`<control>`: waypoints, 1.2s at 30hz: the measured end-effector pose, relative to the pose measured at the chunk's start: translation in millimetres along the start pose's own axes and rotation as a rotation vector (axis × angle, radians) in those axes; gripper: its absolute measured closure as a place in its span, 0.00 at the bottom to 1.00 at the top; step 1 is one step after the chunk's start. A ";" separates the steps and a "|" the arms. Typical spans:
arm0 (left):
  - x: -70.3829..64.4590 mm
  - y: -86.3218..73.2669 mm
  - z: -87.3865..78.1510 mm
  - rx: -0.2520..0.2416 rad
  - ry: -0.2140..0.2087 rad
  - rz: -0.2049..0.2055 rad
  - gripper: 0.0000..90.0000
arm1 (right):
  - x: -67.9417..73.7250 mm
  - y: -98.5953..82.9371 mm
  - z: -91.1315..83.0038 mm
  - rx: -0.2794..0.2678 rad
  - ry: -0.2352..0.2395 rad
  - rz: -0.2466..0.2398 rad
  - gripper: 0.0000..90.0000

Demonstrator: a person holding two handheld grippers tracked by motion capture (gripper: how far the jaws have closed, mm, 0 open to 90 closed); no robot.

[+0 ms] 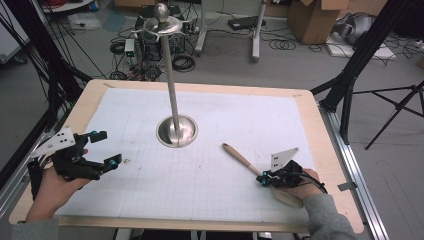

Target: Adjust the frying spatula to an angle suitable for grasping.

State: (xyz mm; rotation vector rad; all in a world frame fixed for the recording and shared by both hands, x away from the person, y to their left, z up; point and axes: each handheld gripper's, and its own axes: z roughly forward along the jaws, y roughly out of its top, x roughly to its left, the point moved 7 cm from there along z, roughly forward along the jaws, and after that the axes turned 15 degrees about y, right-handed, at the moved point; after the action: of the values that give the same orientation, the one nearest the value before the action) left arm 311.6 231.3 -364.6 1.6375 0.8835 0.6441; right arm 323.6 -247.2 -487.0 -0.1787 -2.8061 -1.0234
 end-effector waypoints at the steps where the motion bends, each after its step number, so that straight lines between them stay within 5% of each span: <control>1: 0.0 -0.1 0.1 0.001 0.000 0.000 0.02 | 0.1 -0.1 0.2 0.002 0.002 -0.001 1.00; 23: 1.2 -0.1 -2.6 -0.001 0.004 -0.001 0.02 | -0.9 -1.3 -2.2 0.006 0.002 -0.010 1.00; 28: 1.4 -0.1 -1.8 0.000 0.004 -0.002 0.02 | -0.1 6.9 -10.6 -0.069 -0.034 -0.011 1.00; 36: 2.5 1.2 -2.0 -0.006 0.002 -0.003 0.02 | 4.6 17.1 -20.9 -0.105 -0.116 -0.014 1.00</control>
State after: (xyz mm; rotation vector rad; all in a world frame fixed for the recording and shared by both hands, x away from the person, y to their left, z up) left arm 311.7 234.4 -363.1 1.6304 0.8842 0.6459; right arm 323.9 -247.5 -459.6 -0.2372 -2.8607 -1.2020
